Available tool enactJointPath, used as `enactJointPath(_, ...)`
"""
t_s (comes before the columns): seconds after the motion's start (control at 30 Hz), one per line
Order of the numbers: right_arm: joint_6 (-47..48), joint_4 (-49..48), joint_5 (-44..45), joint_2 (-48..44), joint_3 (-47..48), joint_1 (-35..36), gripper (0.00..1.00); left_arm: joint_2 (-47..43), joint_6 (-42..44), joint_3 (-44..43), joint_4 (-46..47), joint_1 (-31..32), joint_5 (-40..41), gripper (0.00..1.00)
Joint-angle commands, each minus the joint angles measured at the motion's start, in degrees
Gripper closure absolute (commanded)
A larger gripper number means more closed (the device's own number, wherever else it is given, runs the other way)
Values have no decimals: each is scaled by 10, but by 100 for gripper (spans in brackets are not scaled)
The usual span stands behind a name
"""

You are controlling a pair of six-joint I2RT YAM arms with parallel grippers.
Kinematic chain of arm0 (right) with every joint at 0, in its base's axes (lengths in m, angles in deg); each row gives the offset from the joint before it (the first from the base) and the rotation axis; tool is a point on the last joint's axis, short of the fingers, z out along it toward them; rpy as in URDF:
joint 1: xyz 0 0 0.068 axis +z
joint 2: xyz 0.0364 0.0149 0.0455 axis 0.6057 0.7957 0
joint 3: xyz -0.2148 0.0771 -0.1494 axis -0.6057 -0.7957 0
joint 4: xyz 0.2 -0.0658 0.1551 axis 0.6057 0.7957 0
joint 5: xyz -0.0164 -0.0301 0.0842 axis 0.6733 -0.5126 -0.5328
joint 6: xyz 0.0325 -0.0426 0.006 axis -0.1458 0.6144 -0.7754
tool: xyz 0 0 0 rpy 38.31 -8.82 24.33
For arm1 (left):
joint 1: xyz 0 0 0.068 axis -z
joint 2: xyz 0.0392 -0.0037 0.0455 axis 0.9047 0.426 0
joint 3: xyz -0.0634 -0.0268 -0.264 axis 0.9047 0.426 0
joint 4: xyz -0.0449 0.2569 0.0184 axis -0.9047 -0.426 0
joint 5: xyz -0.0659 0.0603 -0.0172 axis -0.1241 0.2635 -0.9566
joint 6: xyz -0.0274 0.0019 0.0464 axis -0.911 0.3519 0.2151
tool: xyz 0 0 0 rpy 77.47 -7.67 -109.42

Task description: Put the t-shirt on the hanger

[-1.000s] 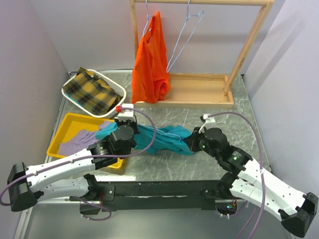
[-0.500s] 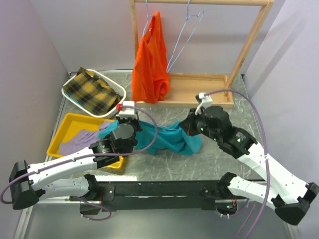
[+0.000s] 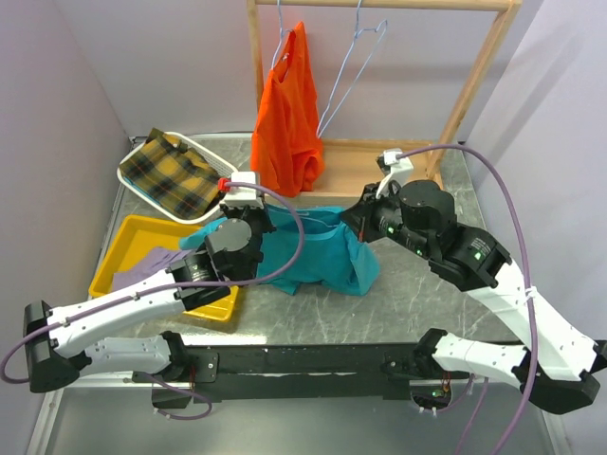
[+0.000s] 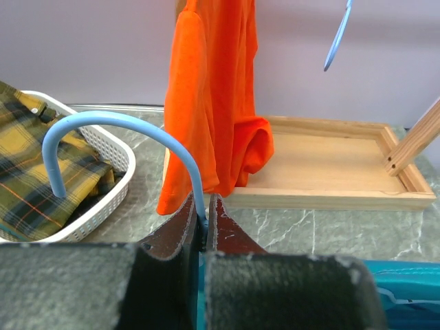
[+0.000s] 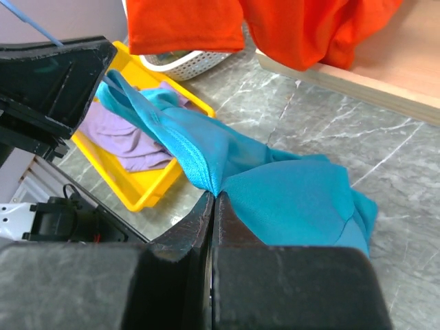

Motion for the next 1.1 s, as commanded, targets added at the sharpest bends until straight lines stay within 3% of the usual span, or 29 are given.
enactJointPath(0.0,10,8,-23,19,49,4,100,-15,10,-16,21,5,-3,99)
enactJointPath(0.23,-4,-15,-68,99,91,37,100,39,12,-52,43,32,-14,99)
enactJointPath(0.57,16,-9,-44,105,103,9,100,45,3,-74,26,37,-46,99)
enactJointPath(0.67,24,-30,-98,56,51,-39,91,29,15,-79,6,37,-41,99)
enactJointPath(0.7,27,-46,-126,43,20,-75,79,23,18,-79,4,37,-62,99)
enactJointPath(0.8,63,-58,-169,-19,-16,-97,53,11,16,-92,-15,37,-85,99)
enactJointPath(1.07,150,-62,-191,-125,-94,-97,41,24,25,-156,-106,37,-159,99)
